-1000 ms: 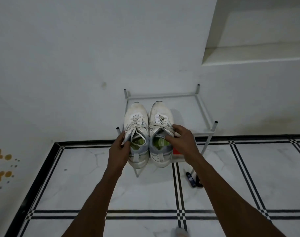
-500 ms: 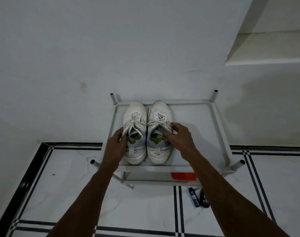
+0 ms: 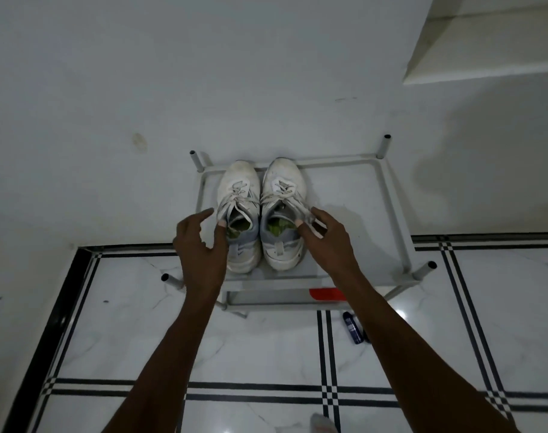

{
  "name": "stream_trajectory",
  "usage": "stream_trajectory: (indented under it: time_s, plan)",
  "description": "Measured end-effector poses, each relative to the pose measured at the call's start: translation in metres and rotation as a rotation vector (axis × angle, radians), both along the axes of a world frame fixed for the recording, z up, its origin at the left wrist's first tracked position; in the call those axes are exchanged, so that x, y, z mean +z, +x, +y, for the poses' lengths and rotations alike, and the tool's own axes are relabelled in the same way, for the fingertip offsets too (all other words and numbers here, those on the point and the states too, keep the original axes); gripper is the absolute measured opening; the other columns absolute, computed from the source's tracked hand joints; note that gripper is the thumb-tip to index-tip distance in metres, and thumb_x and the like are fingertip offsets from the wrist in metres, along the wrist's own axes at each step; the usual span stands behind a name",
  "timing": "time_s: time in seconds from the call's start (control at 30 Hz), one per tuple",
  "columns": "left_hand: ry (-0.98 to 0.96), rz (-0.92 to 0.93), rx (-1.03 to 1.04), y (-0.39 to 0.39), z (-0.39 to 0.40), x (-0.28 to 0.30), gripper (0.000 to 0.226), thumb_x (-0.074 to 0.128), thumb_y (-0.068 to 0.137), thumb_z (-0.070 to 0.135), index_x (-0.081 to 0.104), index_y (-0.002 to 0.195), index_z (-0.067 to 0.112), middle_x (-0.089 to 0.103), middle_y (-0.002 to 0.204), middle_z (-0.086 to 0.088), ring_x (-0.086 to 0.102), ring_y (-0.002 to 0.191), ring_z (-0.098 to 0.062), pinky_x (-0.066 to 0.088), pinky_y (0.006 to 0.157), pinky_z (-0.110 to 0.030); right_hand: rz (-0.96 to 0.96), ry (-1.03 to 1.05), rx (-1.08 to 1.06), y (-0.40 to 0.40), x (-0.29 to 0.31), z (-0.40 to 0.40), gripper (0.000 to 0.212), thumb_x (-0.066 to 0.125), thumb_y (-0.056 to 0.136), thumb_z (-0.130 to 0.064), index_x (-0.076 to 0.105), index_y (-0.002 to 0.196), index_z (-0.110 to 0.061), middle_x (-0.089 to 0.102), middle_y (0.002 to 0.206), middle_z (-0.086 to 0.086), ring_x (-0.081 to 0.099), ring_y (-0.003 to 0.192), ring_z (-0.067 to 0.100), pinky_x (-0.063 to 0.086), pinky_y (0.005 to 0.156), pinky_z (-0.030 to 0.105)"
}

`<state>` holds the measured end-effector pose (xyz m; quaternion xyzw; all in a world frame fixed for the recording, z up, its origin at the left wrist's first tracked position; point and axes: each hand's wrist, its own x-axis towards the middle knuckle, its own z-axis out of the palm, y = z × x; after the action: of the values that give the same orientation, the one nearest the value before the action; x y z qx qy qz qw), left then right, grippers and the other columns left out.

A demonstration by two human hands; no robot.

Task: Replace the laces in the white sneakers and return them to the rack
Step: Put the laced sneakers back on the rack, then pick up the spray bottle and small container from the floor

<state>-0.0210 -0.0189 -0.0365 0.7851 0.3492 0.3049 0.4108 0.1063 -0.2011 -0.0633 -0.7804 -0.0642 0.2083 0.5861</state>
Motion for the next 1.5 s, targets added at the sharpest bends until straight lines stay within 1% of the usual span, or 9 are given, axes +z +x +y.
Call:
stream_trajectory:
  time_s: [0.1, 0.23, 0.4, 0.57, 0.67, 0.9, 1.17, 1.33, 1.5]
  plan:
    - [0.013, -0.084, -0.124, -0.013, -0.04, 0.007, 0.013, 0.062, 0.1, 0.017, 0.066, 0.112, 0.019, 0.063, 0.106, -0.002, 0.062, 0.092, -0.016, 0.053, 0.072, -0.032, -0.021, 0.034, -0.027, -0.023, 0.005, -0.019, 0.048, 0.07, 0.092, -0.031, 0.058, 0.136, -0.017, 0.062, 0.132, -0.003, 0.062, 0.113, 0.007, 0.051, 0.086, 0.01]
    - [-0.175, -0.065, -0.299, -0.026, -0.101, 0.0, 0.009, 0.061, 0.101, 0.018, 0.067, 0.107, 0.016, 0.071, 0.096, 0.002, 0.067, 0.085, -0.01, 0.051, 0.069, -0.016, -0.007, 0.051, -0.084, -0.05, 0.002, -0.049, 0.03, 0.068, 0.092, -0.026, 0.066, 0.122, -0.021, 0.069, 0.115, -0.007, 0.069, 0.098, 0.008, 0.057, 0.093, 0.04]
    - [-0.347, 0.077, -0.464, -0.045, -0.165, -0.054, 0.012, 0.06, 0.102, 0.025, 0.067, 0.111, 0.022, 0.073, 0.098, 0.008, 0.07, 0.091, -0.011, 0.057, 0.08, -0.026, 0.027, 0.053, -0.12, -0.081, -0.025, -0.11, 0.024, 0.066, 0.093, -0.022, 0.068, 0.117, -0.022, 0.071, 0.109, -0.004, 0.068, 0.102, 0.011, 0.057, 0.092, 0.038]
    - [-0.526, 0.263, -0.53, -0.052, -0.204, -0.131, 0.013, 0.062, 0.1, 0.028, 0.068, 0.111, 0.023, 0.073, 0.104, 0.009, 0.071, 0.097, -0.017, 0.059, 0.088, -0.042, 0.127, 0.037, -0.206, -0.094, -0.079, -0.169, 0.019, 0.065, 0.094, -0.017, 0.068, 0.113, -0.017, 0.072, 0.104, 0.002, 0.072, 0.095, 0.015, 0.059, 0.07, 0.028]
    - [-0.616, 0.353, -0.558, -0.051, -0.233, -0.179, 0.015, 0.062, 0.1, 0.022, 0.068, 0.114, 0.017, 0.073, 0.103, 0.001, 0.073, 0.093, -0.017, 0.059, 0.086, -0.042, 0.181, -0.007, -0.267, -0.099, -0.124, -0.208, 0.019, 0.065, 0.095, -0.017, 0.068, 0.113, -0.015, 0.073, 0.098, 0.004, 0.073, 0.087, 0.015, 0.058, 0.068, 0.025]
    - [-0.78, 0.553, -0.469, -0.037, -0.29, -0.323, 0.015, 0.058, 0.1, 0.008, 0.065, 0.113, 0.007, 0.07, 0.105, -0.012, 0.071, 0.084, -0.021, 0.052, 0.074, -0.032, 0.27, -0.16, -0.274, -0.081, -0.278, -0.274, 0.018, 0.066, 0.093, -0.025, 0.068, 0.111, -0.02, 0.072, 0.106, -0.001, 0.072, 0.094, 0.017, 0.061, 0.081, 0.047]
    - [-0.862, 0.623, -0.344, -0.01, -0.317, -0.486, 0.015, 0.061, 0.097, 0.005, 0.064, 0.112, 0.005, 0.069, 0.106, -0.017, 0.069, 0.092, -0.028, 0.055, 0.083, -0.04, 0.339, -0.362, -0.178, -0.057, -0.455, -0.291, 0.025, 0.055, 0.091, -0.029, 0.063, 0.106, -0.011, 0.07, 0.103, 0.01, 0.068, 0.09, 0.033, 0.057, 0.083, 0.053]
    - [-0.759, 0.708, -0.257, 0.021, -0.333, -0.586, 0.025, 0.07, 0.093, 0.022, 0.059, 0.114, 0.011, 0.069, 0.11, -0.015, 0.068, 0.094, -0.027, 0.058, 0.092, -0.048, 0.263, -0.507, -0.163, -0.041, -0.551, -0.285, 0.033, 0.063, 0.09, -0.023, 0.06, 0.114, 0.0, 0.063, 0.111, 0.02, 0.061, 0.103, 0.035, 0.053, 0.087, 0.045]
    - [-0.537, 0.773, -0.212, 0.048, -0.34, -0.649, 0.069, 0.075, 0.076, 0.052, 0.056, 0.124, 0.007, 0.065, 0.115, -0.014, 0.068, 0.099, -0.03, 0.06, 0.084, -0.048, 0.3, -0.546, -0.183, -0.04, -0.607, -0.276, 0.065, 0.079, 0.076, -0.038, 0.05, 0.126, -0.008, 0.051, 0.121, 0.015, 0.053, 0.114, 0.035, 0.051, 0.092, 0.047]
